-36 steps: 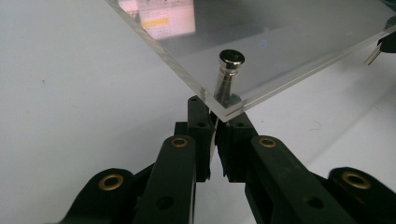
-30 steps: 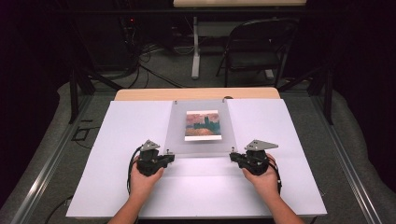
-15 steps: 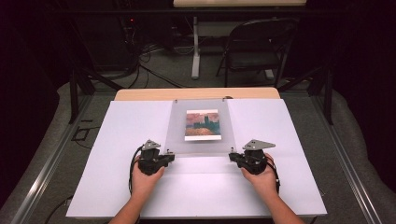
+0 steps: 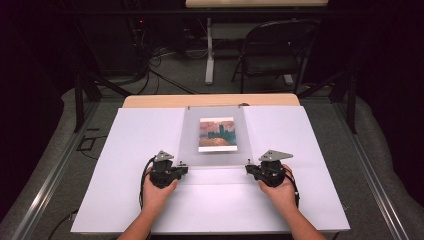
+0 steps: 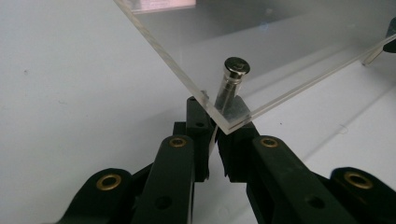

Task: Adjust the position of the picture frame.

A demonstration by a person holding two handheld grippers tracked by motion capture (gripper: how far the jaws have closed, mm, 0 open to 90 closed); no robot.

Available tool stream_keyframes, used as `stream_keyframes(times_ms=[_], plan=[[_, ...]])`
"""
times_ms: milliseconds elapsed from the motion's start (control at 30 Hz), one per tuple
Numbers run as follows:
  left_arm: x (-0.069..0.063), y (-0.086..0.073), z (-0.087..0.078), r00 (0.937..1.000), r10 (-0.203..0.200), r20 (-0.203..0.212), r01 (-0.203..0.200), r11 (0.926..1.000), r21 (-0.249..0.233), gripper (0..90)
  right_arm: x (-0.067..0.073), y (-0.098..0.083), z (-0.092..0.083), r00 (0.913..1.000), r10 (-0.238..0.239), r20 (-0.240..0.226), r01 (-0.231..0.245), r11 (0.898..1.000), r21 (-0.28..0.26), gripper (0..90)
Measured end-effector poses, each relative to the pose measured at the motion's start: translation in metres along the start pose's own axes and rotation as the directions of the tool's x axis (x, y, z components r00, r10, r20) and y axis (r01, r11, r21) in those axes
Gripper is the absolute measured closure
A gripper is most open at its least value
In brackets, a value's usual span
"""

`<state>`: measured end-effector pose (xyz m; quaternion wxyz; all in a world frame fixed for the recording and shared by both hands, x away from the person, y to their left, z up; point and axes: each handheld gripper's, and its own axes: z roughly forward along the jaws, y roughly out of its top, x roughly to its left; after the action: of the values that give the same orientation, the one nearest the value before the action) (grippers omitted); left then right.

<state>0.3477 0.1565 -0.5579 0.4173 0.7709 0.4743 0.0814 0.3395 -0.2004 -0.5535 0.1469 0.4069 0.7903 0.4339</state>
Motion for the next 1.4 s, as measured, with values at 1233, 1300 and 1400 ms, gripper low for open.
stream_keyframes(times_ms=[1233, 1300, 1400], plan=[[-0.010, -0.005, -0.008, 0.9953, 0.063, -0.073, -0.067, 0.9964, -0.052, 46.7, 0.005, -0.006, -0.008, 0.9983, -0.043, 0.041, 0.044, 0.998, -0.039, 45.9], [-0.011, -0.005, -0.008, 0.9953, 0.072, -0.066, -0.076, 0.9948, -0.067, 43.8, 0.003, -0.006, -0.009, 0.9985, -0.040, 0.036, 0.041, 0.998, -0.036, 44.7], [-0.013, -0.006, -0.010, 0.9958, 0.075, -0.053, -0.079, 0.9945, -0.070, 43.2, 0.002, -0.006, -0.011, 0.9987, -0.033, 0.038, 0.034, 0.999, -0.028, 43.0]])
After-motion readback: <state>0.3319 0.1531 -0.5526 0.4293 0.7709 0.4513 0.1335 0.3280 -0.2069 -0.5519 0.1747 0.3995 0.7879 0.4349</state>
